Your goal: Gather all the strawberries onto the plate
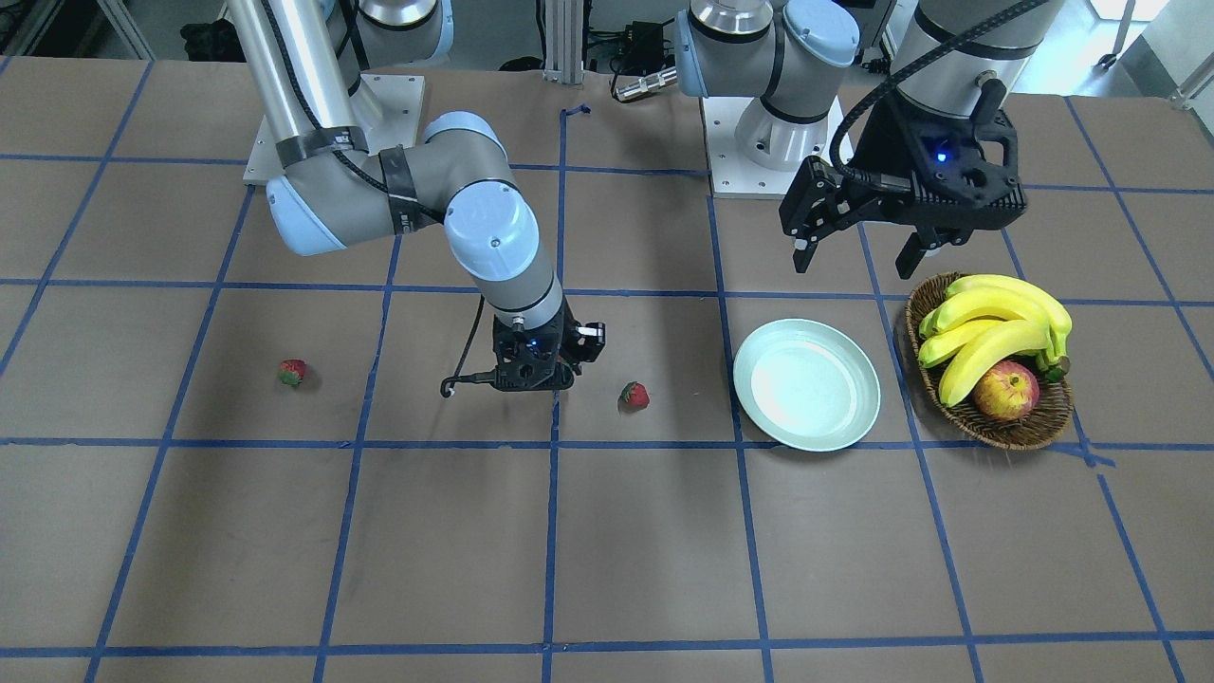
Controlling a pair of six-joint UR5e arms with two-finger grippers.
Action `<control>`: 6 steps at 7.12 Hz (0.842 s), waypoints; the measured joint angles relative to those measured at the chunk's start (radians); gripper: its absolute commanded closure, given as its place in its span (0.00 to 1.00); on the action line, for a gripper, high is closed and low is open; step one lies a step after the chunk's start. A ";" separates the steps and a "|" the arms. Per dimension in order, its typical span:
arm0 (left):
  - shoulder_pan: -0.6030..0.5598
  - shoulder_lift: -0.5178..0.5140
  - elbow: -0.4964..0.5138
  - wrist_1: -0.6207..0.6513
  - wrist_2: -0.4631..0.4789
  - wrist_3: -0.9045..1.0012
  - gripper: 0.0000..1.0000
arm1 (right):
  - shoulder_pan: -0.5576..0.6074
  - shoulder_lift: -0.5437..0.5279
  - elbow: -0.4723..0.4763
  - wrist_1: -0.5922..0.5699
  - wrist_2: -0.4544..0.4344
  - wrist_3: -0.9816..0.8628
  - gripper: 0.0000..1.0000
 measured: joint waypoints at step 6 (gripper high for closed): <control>0.011 0.009 -0.008 -0.001 0.008 0.003 0.00 | -0.065 -0.011 -0.038 0.048 -0.110 -0.067 0.00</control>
